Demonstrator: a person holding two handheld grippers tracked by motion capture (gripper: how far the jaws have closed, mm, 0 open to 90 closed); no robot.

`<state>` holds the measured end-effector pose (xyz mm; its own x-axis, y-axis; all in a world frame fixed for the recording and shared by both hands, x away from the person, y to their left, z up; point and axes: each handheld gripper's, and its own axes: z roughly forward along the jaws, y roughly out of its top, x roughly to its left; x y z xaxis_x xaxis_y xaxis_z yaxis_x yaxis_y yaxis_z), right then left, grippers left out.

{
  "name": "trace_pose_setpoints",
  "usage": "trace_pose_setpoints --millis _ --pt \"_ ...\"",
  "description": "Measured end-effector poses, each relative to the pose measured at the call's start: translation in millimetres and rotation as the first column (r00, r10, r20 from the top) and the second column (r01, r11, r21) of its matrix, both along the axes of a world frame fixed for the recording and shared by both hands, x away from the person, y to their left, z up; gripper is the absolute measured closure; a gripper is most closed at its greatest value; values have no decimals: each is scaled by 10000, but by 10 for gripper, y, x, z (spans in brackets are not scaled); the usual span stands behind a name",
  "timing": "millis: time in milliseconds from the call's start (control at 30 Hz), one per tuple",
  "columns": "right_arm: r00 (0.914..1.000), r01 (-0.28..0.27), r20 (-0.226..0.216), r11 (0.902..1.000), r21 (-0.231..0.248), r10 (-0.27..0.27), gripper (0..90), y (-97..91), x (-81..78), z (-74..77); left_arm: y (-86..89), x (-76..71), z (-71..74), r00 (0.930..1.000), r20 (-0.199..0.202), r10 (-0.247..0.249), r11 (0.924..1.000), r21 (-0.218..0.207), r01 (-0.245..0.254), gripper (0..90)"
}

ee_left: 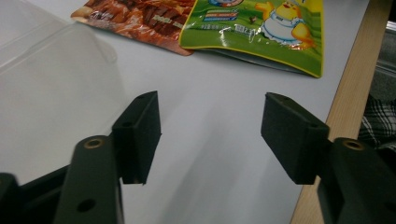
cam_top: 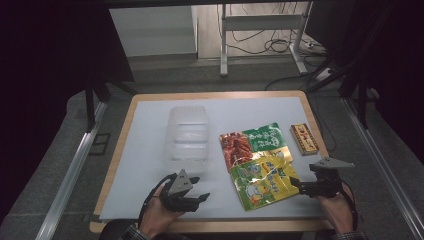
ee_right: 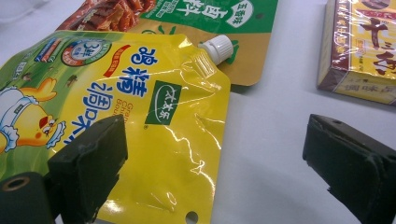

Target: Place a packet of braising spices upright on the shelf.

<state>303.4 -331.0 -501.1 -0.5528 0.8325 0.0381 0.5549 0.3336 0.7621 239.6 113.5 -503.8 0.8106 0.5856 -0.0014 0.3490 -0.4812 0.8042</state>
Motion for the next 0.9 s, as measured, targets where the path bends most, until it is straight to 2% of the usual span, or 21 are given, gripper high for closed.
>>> trace_pose_setpoints --millis 333,433,733,900 --pt "10000 -35 -9 10000 3 35 63 4 1 -3 -164 72 -21 9998 -35 -190 9998 -36 189 579" --pt "10000 -22 6 10000 -6 22 63 1 3 -3 -207 100 -32 9997 -63 -244 9996 -120 243 659" --pt "10000 -12 93 10000 -85 13 63 2 -1 7 -419 146 -74 9982 -55 -596 9982 100 597 845" --pt "9999 -17 113 9999 -99 18 63 3 -3 10 -535 182 -91 9966 -82 -815 9965 157 816 899"
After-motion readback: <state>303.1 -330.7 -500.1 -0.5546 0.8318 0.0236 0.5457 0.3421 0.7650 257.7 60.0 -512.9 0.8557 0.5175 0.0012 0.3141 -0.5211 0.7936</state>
